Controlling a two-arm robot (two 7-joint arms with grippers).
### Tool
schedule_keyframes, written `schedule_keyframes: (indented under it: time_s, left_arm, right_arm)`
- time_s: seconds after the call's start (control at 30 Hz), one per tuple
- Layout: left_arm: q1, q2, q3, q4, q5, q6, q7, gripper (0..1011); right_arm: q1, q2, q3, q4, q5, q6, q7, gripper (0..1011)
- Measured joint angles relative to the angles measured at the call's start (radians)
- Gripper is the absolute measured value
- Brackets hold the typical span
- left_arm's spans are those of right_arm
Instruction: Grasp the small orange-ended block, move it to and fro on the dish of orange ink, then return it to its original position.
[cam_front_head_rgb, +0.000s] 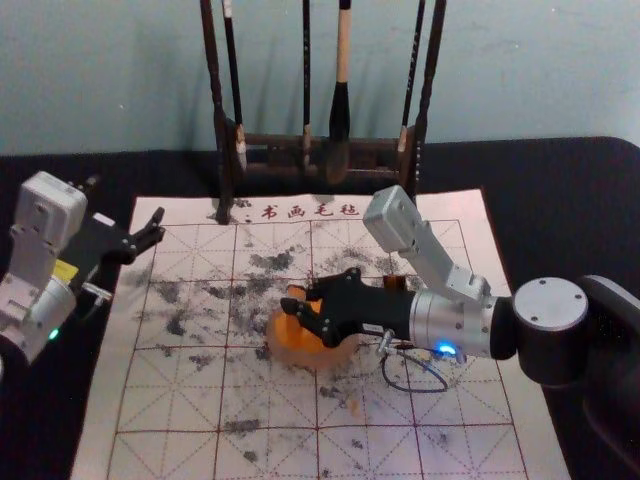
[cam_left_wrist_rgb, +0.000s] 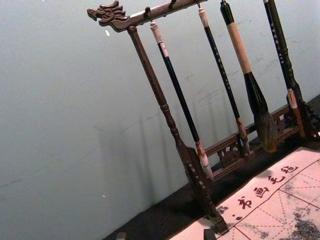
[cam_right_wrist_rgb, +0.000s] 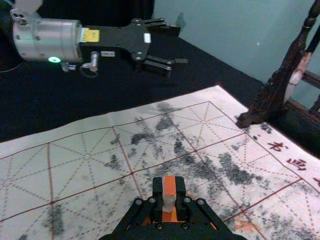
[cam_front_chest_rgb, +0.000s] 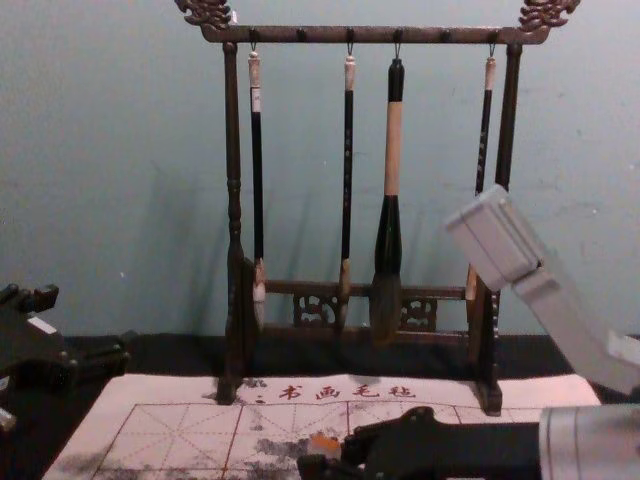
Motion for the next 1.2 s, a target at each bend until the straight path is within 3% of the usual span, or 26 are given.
schedule_keyframes:
  time_s: [0.43, 0.93, 1.2]
  left_arm:
    - [0.0, 0.0, 0.0, 0.0, 0.0, 0.0, 0.0, 1001]
    - [0.0, 0.0, 0.0, 0.0, 0.0, 0.0, 0.0, 1001]
    - [0.0, 0.0, 0.0, 0.0, 0.0, 0.0, 0.0, 1001]
  right_arm:
    - [0.018, -0.004, 0.024, 0.032, -0.015, -0.003, -0.032, 111]
    - [-0.043, 0.055, 0.058, -0.054, -0.01, 0.015, -0.039, 111]
    - [-0.067, 0.07, 0.054, -0.088, 0.002, 0.022, -0.025, 111]
